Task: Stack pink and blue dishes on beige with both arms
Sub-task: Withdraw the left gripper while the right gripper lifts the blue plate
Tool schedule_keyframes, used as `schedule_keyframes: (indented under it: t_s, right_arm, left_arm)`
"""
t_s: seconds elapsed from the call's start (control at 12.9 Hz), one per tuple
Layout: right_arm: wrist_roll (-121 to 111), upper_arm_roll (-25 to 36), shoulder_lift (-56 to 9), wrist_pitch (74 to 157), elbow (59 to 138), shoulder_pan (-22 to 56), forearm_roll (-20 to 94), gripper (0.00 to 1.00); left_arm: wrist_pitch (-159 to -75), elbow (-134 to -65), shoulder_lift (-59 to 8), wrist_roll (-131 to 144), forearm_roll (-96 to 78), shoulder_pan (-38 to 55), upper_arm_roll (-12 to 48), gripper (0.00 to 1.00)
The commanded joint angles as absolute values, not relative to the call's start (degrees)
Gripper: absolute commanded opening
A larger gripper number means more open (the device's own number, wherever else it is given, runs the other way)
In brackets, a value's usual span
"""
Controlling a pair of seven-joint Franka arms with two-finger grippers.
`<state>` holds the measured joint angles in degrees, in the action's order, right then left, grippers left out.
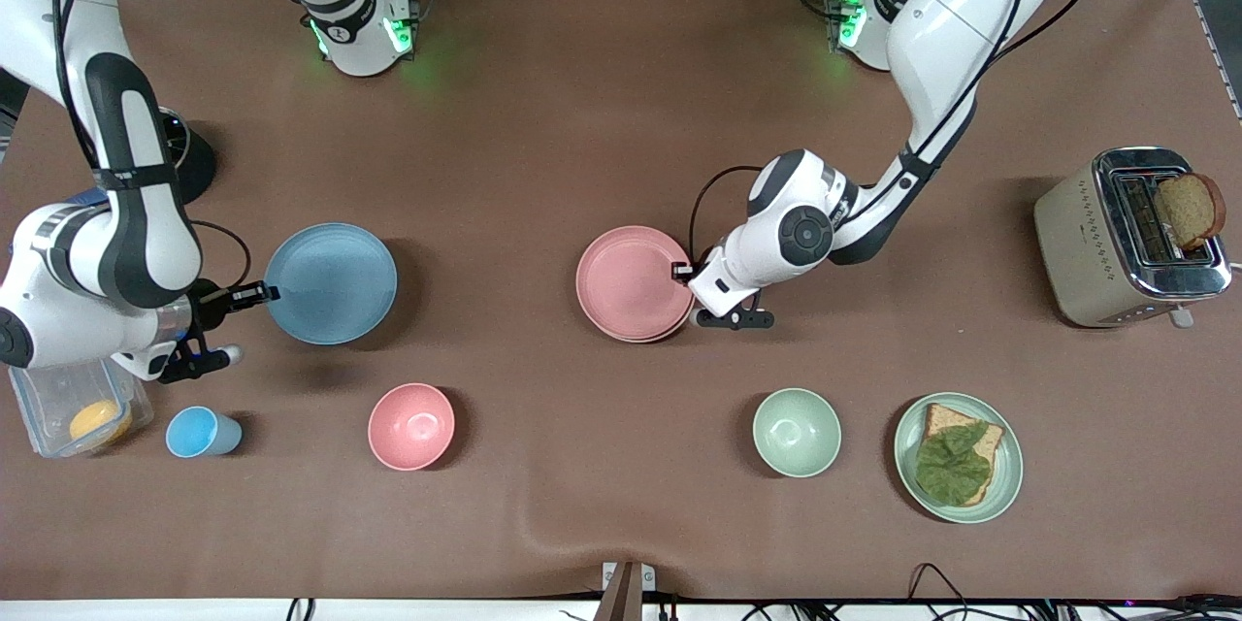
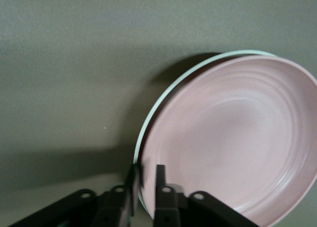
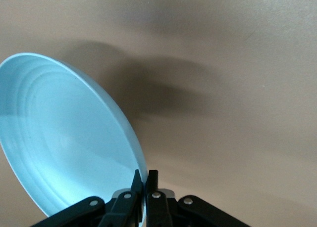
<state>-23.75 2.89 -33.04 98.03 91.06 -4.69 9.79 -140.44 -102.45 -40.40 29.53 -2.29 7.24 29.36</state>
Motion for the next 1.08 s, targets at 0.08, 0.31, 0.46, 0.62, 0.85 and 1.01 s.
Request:
schedule_keyframes:
  t_s: [0.08, 0.31, 0.46, 0.62, 0.85, 1.01]
  right_arm:
    - [-21.0, 3.2, -33.9, 96.2, 88.8, -3.5, 11.0, 0.0]
    - [-19.5, 3.2, -33.9, 95.5, 88.6, -2.9, 11.6, 0.0]
    - [-15.9, 3.2, -33.8, 94.7, 88.4, -1.7, 14.6, 0.0]
    - [-10.8, 3.2, -33.8, 94.5, 88.3, 1.3, 15.9, 0.0]
    - [-2.5, 3.2, -33.9, 94.7, 88.3, 6.3, 21.3, 0.0]
    - [3.7, 3.2, -34.5, 95.3, 88.2, 9.9, 24.2, 0.0]
  left_arm:
    - [-138.9, -101.8, -35.7, 31.3, -0.4, 6.7, 29.2, 1.0]
    - [-129.4, -101.3, -25.0, 30.4, -0.4, 1.3, 29.2, 1.0]
    - [-124.3, -100.9, -19.0, 27.1, -0.4, -3.0, 29.2, 1.0]
    - [-118.8, -99.8, -14.3, 21.5, -0.4, -8.2, 29.3, 1.0]
    - [-110.5, -96.3, -8.6, 13.7, 0.3, -14.5, 29.0, 1.0]
    - [-104.3, -92.0, -7.5, 11.5, 4.3, -17.0, 29.2, 1.0]
